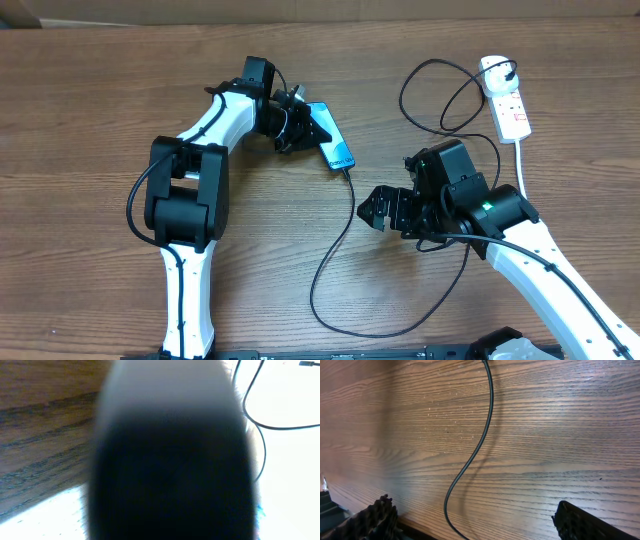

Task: Plug charger to phone and switch on socket
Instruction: 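Lower the phone flat onto the table with the left gripper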

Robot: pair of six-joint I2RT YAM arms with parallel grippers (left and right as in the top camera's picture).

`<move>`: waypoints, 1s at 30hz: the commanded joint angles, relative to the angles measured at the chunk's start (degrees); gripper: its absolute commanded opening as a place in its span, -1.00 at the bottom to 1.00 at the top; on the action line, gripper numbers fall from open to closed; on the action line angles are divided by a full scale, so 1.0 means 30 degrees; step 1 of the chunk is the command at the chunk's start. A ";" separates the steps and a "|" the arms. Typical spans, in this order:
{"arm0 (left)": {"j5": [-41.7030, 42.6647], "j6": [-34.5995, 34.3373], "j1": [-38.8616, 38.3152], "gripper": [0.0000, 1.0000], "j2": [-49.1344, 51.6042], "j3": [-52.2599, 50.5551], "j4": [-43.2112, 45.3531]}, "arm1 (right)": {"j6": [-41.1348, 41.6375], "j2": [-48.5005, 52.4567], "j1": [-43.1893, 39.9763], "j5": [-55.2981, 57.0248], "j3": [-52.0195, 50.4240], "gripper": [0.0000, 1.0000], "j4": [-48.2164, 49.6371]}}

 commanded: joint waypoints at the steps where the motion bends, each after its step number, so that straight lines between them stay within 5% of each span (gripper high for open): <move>1: -0.0211 -0.0117 -0.0131 -0.92 -0.0080 0.0044 -0.0189 | 0.0073 -0.0007 -0.0051 0.0197 0.0488 1.00 0.0058; 20: -0.3381 -0.0117 -0.0124 -0.76 -0.0080 0.0044 -0.1086 | 0.0073 -0.0007 -0.0051 0.0197 0.0488 1.00 -0.0131; 30: -0.3708 -0.0029 -0.0109 -0.28 -0.0080 0.0044 -0.1341 | 0.0073 -0.0007 -0.0051 0.0197 0.0488 1.00 -0.0124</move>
